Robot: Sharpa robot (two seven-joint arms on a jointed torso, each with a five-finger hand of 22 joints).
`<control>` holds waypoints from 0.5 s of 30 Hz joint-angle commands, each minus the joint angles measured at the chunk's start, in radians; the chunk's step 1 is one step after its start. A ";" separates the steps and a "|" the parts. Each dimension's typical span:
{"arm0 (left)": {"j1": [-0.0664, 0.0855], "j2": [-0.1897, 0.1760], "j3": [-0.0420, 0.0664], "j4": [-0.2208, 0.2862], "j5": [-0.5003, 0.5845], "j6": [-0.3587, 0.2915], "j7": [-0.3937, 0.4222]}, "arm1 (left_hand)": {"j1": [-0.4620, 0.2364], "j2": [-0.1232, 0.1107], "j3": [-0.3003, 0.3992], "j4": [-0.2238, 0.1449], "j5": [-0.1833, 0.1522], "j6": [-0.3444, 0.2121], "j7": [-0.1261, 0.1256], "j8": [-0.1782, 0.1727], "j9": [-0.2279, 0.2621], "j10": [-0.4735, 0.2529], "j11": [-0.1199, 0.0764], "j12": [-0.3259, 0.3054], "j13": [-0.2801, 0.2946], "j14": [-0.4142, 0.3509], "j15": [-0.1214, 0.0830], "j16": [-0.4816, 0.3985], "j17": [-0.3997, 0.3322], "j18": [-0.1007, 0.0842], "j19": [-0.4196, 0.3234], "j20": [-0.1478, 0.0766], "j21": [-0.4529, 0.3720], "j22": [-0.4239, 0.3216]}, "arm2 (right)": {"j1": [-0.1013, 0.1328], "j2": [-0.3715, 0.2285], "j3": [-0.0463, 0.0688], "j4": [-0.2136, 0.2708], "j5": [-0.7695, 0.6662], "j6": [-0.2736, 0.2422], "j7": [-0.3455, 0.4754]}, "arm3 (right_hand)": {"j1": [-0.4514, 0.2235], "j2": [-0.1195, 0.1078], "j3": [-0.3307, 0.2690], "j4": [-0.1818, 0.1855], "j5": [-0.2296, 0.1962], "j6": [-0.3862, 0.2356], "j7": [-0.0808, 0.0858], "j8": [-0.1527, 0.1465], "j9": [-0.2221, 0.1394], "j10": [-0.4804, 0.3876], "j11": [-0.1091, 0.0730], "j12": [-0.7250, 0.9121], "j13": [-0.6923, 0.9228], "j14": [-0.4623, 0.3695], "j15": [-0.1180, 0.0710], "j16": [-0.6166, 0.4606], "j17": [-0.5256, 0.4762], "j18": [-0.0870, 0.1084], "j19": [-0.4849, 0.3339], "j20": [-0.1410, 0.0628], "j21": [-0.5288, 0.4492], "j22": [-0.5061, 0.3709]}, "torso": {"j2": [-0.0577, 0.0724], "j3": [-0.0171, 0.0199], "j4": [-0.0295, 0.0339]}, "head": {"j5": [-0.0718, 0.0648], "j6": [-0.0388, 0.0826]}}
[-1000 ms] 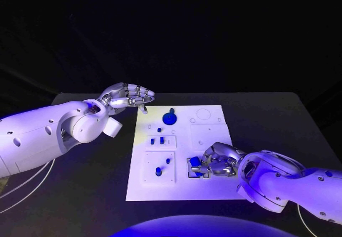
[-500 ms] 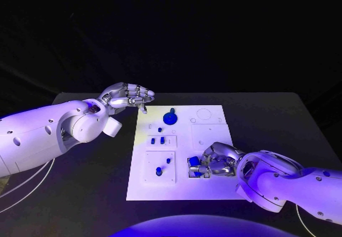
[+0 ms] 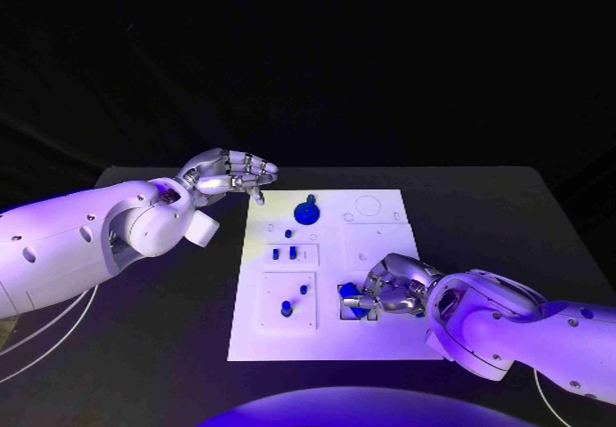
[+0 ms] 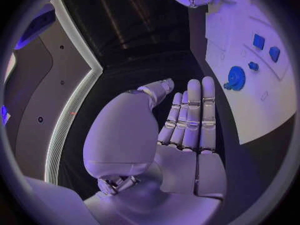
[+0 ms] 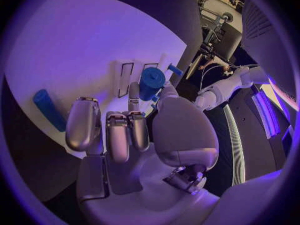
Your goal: Assemble the parts on the task board
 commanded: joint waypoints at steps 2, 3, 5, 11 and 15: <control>0.000 0.001 0.001 0.004 0.003 0.011 0.004 | -0.007 -0.001 -0.001 0.006 0.004 -0.007 0.043 0.004 -0.001 -0.007 0.002 0.005 -0.001 -0.004 0.000 0.005 -0.001 0.014 -0.005 0.001 -0.004 -0.001 | -0.001 0.002 0.000 -0.004 -0.043 -0.018 -0.018 | -0.010 -0.032 -0.012 0.001 0.008 -0.007 0.001 0.008 -0.001 0.073 0.001 -0.007 0.196 0.106 -0.005 0.004 0.251 -0.016 0.000 -0.003 -0.005 0.099 | 0.000 0.0005 -0.0002 | -0.001 0.003; 0.001 0.001 0.001 0.004 0.003 0.011 0.004 | -0.007 -0.001 -0.001 0.006 0.004 -0.007 0.043 0.004 -0.001 -0.007 0.002 0.005 -0.001 -0.004 0.000 0.005 -0.001 0.014 -0.005 0.001 -0.004 -0.001 | -0.001 0.002 0.000 -0.005 -0.047 -0.020 -0.019 | -0.011 -0.035 -0.013 0.001 0.009 -0.008 0.001 0.008 -0.001 0.073 0.001 -0.008 0.195 0.106 -0.005 0.004 0.252 -0.016 0.000 -0.003 -0.005 0.099 | 0.000 0.0003 -0.0004 | -0.001 0.003; 0.001 0.001 0.001 0.004 0.003 0.011 0.004 | -0.007 -0.001 -0.001 0.006 0.004 -0.007 0.043 0.004 -0.001 -0.007 0.002 0.005 -0.001 -0.004 0.000 0.005 -0.001 0.014 -0.005 0.001 -0.004 -0.001 | -0.001 0.003 0.000 -0.006 -0.051 -0.022 -0.020 | -0.011 -0.035 -0.013 0.001 0.009 -0.008 0.001 0.008 -0.001 0.073 0.001 -0.008 0.195 0.106 -0.005 0.004 0.252 -0.016 0.000 -0.003 -0.005 0.099 | 0.000 -0.0001 -0.0009 | -0.001 0.003; 0.001 0.001 0.001 0.004 0.003 0.011 0.004 | -0.007 -0.001 -0.001 0.006 0.004 -0.007 0.043 0.004 -0.001 -0.007 0.002 0.005 -0.001 -0.004 0.000 0.005 -0.001 0.014 -0.005 0.001 -0.004 -0.001 | -0.001 0.005 0.000 -0.007 -0.056 -0.020 -0.015 | -0.015 -0.041 -0.015 0.001 0.009 -0.008 0.001 0.009 0.000 0.073 0.001 -0.008 0.195 0.106 -0.005 0.004 0.252 -0.016 0.001 -0.003 -0.004 0.099 | 0.000 0.0004 -0.0004 | -0.002 0.002; 0.001 0.001 0.001 0.003 0.003 0.011 0.003 | -0.007 -0.001 -0.001 0.006 0.004 -0.007 0.043 0.004 -0.001 -0.007 0.002 0.005 -0.001 -0.004 0.000 0.005 -0.001 0.014 -0.005 0.001 -0.004 -0.001 | -0.001 0.003 0.000 -0.002 -0.046 -0.012 0.005 | -0.007 -0.031 -0.006 0.000 0.010 -0.009 0.001 0.011 0.001 0.074 0.001 -0.006 0.197 0.106 -0.005 0.004 0.252 -0.016 0.001 -0.003 -0.006 0.100 | 0.000 0.0002 -0.0003 | -0.002 0.002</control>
